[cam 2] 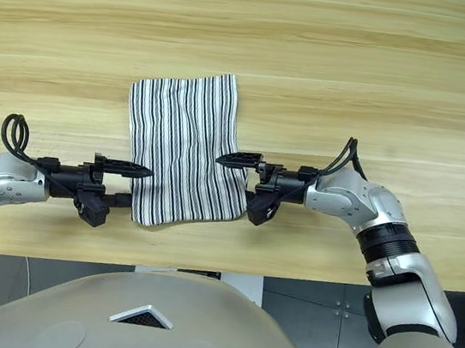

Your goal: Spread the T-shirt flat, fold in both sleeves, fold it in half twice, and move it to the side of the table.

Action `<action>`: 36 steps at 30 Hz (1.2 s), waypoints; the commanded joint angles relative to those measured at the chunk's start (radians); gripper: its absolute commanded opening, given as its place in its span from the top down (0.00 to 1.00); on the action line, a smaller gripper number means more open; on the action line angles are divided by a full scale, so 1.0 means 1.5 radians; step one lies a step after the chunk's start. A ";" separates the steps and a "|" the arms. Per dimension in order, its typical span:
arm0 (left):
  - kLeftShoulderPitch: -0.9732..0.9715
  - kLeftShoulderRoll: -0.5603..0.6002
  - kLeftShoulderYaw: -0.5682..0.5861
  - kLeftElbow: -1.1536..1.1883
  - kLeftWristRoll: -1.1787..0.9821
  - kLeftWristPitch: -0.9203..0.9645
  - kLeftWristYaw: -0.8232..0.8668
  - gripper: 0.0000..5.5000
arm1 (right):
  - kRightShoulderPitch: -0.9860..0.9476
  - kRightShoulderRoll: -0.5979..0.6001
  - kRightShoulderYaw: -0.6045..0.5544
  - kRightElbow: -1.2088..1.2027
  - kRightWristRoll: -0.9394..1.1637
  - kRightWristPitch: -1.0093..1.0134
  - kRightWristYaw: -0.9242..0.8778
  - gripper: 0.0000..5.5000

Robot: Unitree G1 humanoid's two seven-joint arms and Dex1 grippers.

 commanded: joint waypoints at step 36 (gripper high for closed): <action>-0.008 -0.025 -0.012 0.029 0.039 0.027 -0.056 0.44 | -0.014 -0.014 0.090 0.072 -0.073 0.055 0.019 0.38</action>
